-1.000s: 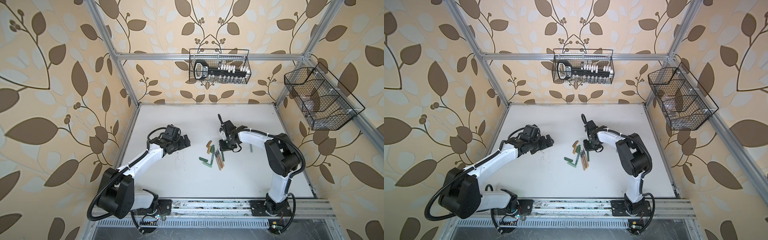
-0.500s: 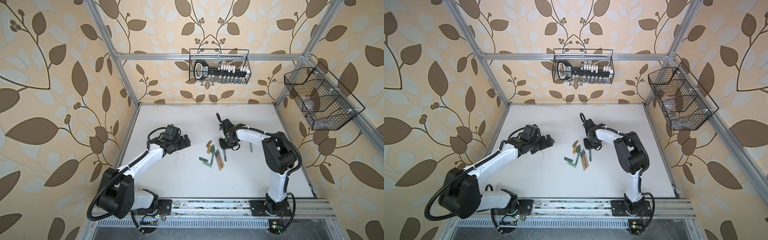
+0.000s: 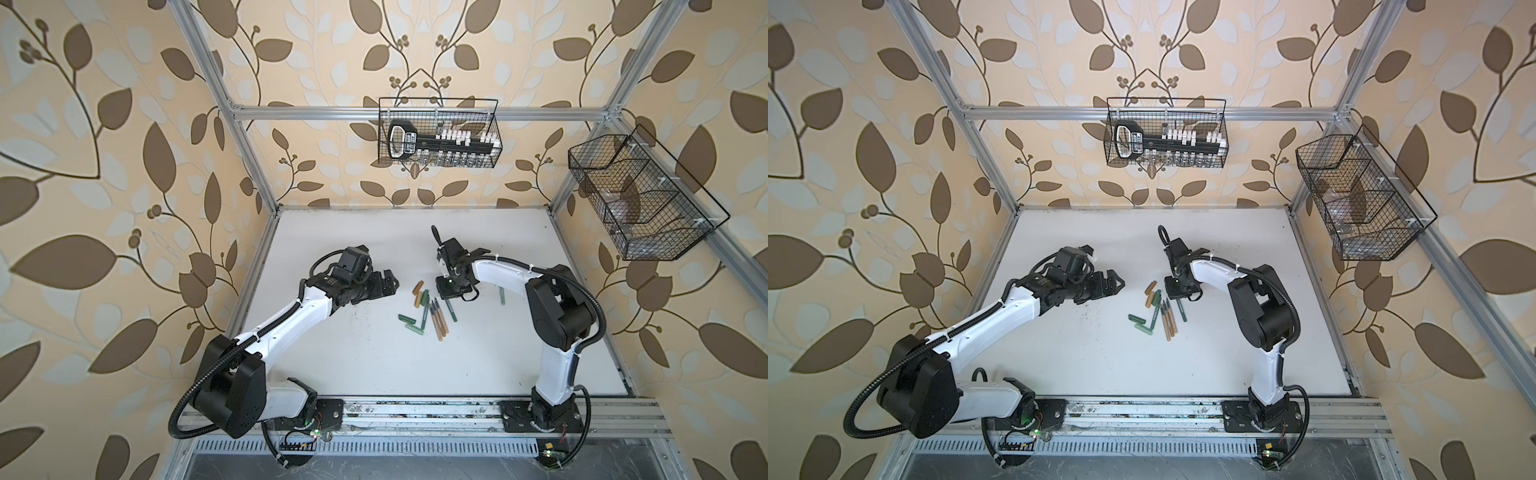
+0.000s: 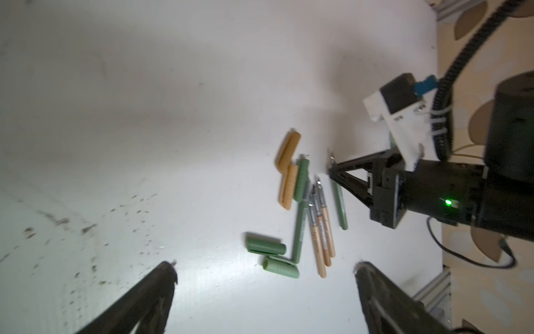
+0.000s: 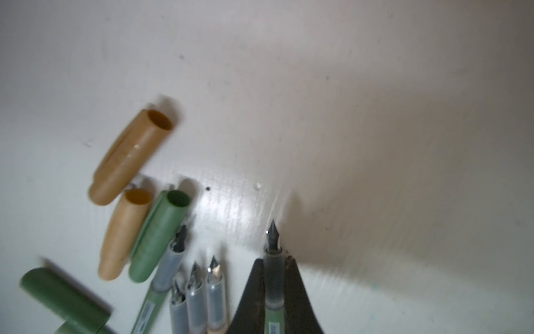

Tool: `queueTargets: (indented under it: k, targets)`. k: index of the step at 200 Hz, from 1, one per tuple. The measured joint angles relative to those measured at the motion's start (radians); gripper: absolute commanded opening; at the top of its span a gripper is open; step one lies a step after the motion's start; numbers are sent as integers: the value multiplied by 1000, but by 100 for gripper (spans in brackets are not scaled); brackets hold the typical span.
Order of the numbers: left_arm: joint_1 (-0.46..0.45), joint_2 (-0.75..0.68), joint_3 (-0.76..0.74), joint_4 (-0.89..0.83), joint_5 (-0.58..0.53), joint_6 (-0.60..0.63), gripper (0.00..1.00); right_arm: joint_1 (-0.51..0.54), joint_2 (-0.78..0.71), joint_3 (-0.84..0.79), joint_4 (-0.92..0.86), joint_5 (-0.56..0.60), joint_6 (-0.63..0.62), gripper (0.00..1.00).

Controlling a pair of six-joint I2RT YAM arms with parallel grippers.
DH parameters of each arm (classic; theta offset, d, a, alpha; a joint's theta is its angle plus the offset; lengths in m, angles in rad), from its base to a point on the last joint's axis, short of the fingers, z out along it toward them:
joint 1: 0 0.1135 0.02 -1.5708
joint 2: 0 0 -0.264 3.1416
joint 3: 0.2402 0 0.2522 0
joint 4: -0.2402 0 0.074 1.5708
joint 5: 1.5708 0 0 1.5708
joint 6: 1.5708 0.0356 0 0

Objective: Insert the pens into the pen caps
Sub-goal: 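Lift the pen with the right gripper and pass it into the left gripper, nib up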

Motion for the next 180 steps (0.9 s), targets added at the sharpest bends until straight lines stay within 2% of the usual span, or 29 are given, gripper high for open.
queueTargets:
  k: [48,108,122,143,180]
  targets:
    - [-57,24,31,159,167,26,96,-65,-230,-83,200,-289,14,9]
    - [-77,74,132,272,253,20,89,-87,-367,-94,494,-627,193,9]
    - [-82,74,132,296,256,13,80,-91,-375,-95,555,-680,245,9]
    - [-82,74,135,319,276,4,55,-95,-386,-96,646,-739,320,9]
    - [-82,73,141,370,311,-10,35,-93,-391,-101,790,-785,442,9]
